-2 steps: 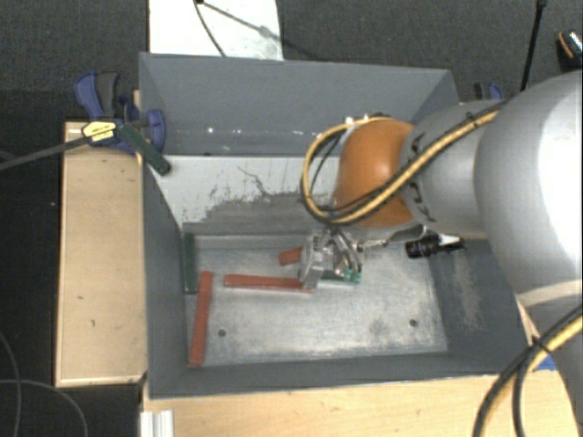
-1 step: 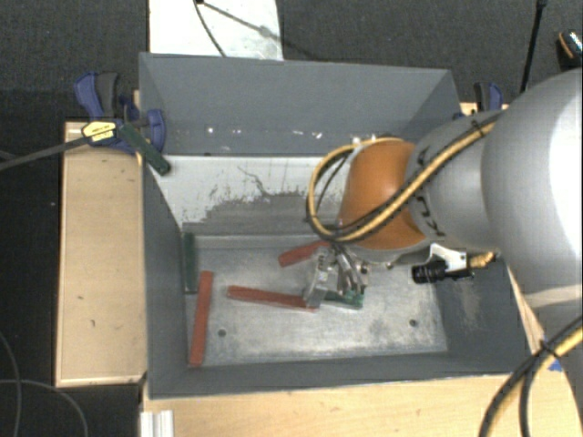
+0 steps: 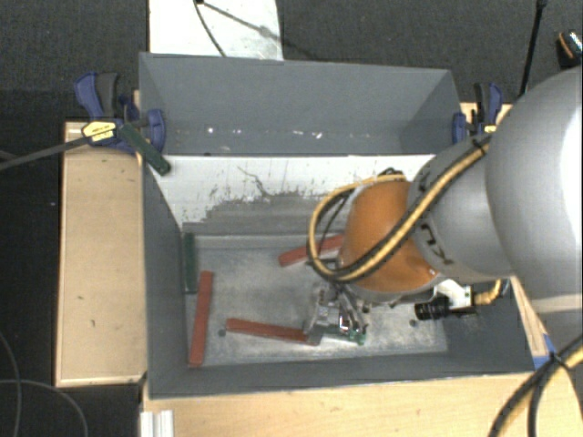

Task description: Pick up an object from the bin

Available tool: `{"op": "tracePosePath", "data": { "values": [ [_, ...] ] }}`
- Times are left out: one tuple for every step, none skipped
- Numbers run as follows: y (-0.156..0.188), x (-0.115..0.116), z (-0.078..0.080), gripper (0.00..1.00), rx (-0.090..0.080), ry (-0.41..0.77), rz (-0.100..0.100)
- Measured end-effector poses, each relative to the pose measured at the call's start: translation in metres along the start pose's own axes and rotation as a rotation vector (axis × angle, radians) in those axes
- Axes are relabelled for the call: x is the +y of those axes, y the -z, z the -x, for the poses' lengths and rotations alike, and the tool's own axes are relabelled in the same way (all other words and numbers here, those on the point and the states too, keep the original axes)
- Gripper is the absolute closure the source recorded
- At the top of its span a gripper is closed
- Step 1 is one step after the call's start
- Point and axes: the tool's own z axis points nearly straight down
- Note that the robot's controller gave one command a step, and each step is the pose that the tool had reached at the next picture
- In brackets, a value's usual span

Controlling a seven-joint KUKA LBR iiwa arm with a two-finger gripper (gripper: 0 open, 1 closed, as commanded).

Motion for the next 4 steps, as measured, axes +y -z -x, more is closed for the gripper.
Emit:
{"op": "tracePosePath", "data": {
  "values": [
    [-0.002, 0.0, 0.0, 0.0, 0.004, -0.001, -0.002],
    [-0.006, -0.012, 0.013, 0.0, 0.002, -0.002, -0.001],
    [-0.005, -0.011, 0.012, 1.0, 0.007, -0.001, -0.001],
    [0.128, -0.043, 0.008, 1.0, -0.003, 0.075, 0.0]
  ]
}}
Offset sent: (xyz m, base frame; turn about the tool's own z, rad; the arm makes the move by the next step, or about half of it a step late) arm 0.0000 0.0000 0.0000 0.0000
